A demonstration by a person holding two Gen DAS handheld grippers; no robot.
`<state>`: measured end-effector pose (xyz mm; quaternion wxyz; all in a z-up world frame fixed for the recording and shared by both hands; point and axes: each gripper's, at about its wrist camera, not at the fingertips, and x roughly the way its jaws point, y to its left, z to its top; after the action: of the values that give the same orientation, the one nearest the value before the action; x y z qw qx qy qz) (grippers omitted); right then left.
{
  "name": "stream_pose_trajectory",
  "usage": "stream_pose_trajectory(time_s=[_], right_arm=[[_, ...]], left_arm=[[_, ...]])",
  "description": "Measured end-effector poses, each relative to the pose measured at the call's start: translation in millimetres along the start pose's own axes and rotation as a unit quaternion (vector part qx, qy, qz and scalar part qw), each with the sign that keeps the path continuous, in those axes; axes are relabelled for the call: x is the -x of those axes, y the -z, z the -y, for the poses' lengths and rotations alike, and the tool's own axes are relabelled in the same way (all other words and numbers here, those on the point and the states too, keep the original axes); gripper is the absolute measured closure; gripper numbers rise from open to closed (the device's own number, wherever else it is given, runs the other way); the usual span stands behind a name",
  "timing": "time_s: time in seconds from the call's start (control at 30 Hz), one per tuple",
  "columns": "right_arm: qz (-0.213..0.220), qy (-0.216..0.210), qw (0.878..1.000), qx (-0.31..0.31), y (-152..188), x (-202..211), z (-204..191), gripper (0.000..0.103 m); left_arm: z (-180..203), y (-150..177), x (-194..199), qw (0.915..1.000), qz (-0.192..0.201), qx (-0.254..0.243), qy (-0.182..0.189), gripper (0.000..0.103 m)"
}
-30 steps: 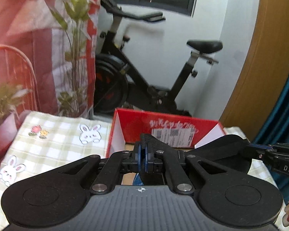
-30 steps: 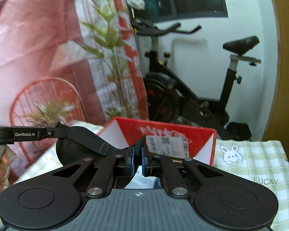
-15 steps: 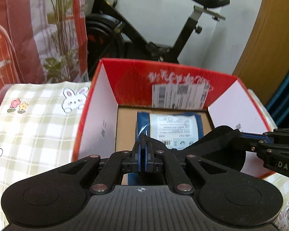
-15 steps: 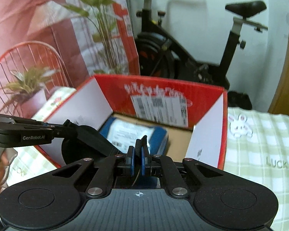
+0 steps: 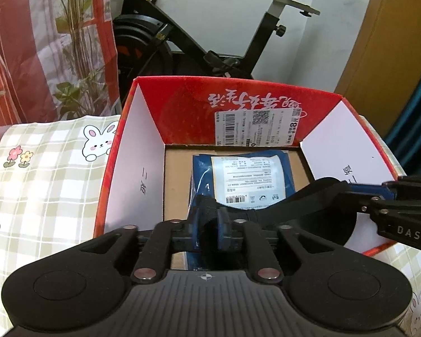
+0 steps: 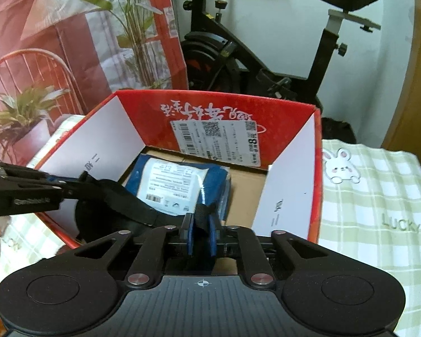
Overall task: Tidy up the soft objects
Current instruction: 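Open both grippers to release the eye mask beside the package, then move both open grippers back toward the remaining soft items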
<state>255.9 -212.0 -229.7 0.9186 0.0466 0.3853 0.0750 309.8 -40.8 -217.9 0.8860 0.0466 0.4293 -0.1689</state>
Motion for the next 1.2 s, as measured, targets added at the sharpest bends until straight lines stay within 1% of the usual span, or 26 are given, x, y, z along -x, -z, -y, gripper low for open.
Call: stream_pose_trajectory(time_s=[0.03,0.07,0.1,0.13,0.17,0.2,0.23,0.27,0.3,0.33,0.37,0.4,0.43,0.57,0.67,0.8,0.93,1.03,1.2], right_arm=[[0.002,0.003,1.0,0.003,-0.3,2.7,-0.4,0.077],[0.004,0.005,1.0,0.006,-0.5,5.2,-1.7,0.075],[0.006,0.009,1.0,0.009,-0.5,8.5,-3.3,0.066],[0.01,0.013,1.0,0.012,-0.6,11.9,-4.9,0.055],[0.015,0.017,1.0,0.016,-0.8,15.6,-6.6,0.049],[0.022,0.021,0.999,0.019,-0.8,20.6,-8.5,0.04],[0.028,0.022,0.999,0.021,-1.0,24.6,-9.9,0.034],[0.034,0.024,0.999,0.022,-1.1,29.4,-10.9,0.031],[0.042,0.027,0.999,0.021,-1.0,34.8,-12.0,0.022],[0.052,0.027,0.998,0.02,-0.5,40.5,-12.8,0.012],[0.061,0.024,0.998,0.019,0.4,45.8,-13.2,0.008],[0.068,0.021,0.997,0.017,1.3,51.3,-13.2,0.003],[0.072,0.022,0.997,0.015,2.2,56.1,-13.5,0.0],[0.095,0.025,0.995,0.013,6.7,73.1,-16.1,0.0],[0.116,0.026,0.993,-0.005,11.9,84.4,-14.2,0.0],[0.14,0.002,0.99,-0.03,20.6,96.0,-12.0,0.0],[0.156,-0.019,0.987,-0.043,30.0,104.9,-11.3,0.0],[0.165,-0.034,0.984,-0.061,36.8,110.0,-9.3,0.0],[0.174,-0.036,0.981,-0.077,51.3,118.4,-10.8,0.0]], left_arm=[[1.2,-0.2,2.6,1.0,0.004,-0.003,0.0,0.067],[1.5,-0.2,6.2,0.9999,0.01,-0.004,0.001,0.054],[1.7,-0.4,10.1,0.9998,0.017,-0.005,0.004,0.048],[2.1,-0.6,14.4,0.9997,0.022,-0.006,0.007,0.047],[3.0,-0.9,18.6,0.9996,0.026,-0.007,0.009,0.045],[3.6,-1.0,23.1,0.9995,0.03,-0.007,0.011,0.04],[4.3,-0.9,28.5,0.9992,0.036,-0.007,0.015,0.036],[4.3,-0.5,34.3,0.9989,0.043,-0.006,0.018,0.027],[4.8,0.2,38.4,0.9986,0.048,-0.006,0.019,0.017],[4.9,0.9,43.6,0.9985,0.053,-0.004,0.017,0.013],[5.5,2.1,48.4,0.9982,0.057,-0.002,0.015,0.009],[5.1,3.4,52.9,0.9979,0.062,0.001,0.016,0.009],[4.3,4.9,57.1,0.9976,0.066,0.005,0.02,0.009],[-0.3,11.7,72.5,0.9961,0.081,0.021,0.029,0.009],[-4.3,18.2,83.0,0.9945,0.095,0.033,0.032,0.009],[-6.4,28.8,95.1,0.9917,0.118,0.037,0.036,0.009],[-7.2,38.1,103.6,0.9909,0.126,0.033,0.033,0.009],[-9.5,44.9,108.6,0.991,0.125,0.035,0.033,0.009],[-11.1,57.9,116.6,0.9918,0.123,0.024,0.024,0.009]])
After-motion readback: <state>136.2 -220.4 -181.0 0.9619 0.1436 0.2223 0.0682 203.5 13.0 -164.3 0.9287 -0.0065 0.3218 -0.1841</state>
